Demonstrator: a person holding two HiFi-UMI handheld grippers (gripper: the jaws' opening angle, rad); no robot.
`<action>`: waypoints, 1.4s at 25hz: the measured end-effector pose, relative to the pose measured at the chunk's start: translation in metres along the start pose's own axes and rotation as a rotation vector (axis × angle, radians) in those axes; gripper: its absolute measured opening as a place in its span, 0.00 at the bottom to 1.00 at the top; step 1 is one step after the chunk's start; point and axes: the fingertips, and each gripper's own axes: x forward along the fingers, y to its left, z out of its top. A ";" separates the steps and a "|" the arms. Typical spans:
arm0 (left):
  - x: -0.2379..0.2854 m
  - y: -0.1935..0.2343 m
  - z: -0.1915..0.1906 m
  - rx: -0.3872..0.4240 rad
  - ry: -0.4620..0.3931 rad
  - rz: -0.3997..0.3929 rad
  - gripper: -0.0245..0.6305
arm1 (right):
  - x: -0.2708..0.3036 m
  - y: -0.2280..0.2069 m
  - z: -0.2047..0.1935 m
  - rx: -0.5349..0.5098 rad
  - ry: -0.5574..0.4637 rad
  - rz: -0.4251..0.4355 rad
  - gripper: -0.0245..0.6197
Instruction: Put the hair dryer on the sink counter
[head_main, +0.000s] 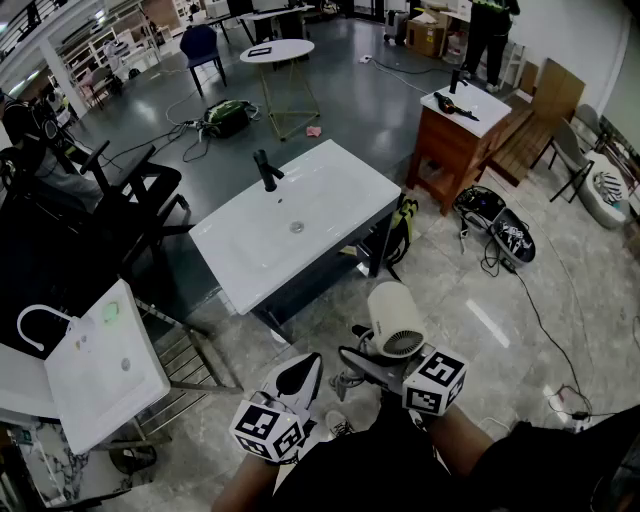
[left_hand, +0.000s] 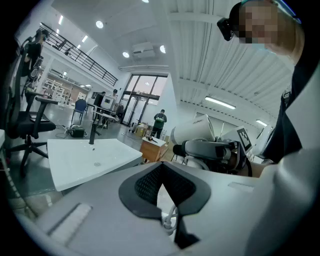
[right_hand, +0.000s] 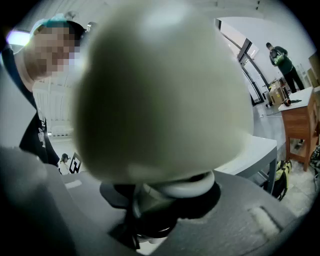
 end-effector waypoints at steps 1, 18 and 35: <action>0.000 -0.001 0.001 0.001 0.000 -0.001 0.04 | -0.001 0.001 0.000 -0.001 0.001 -0.001 0.35; 0.009 -0.015 -0.001 0.015 0.017 -0.029 0.04 | -0.017 -0.001 0.002 0.022 -0.001 -0.010 0.35; 0.046 -0.012 0.000 -0.005 0.053 -0.049 0.04 | -0.024 -0.045 0.011 0.074 0.015 -0.052 0.35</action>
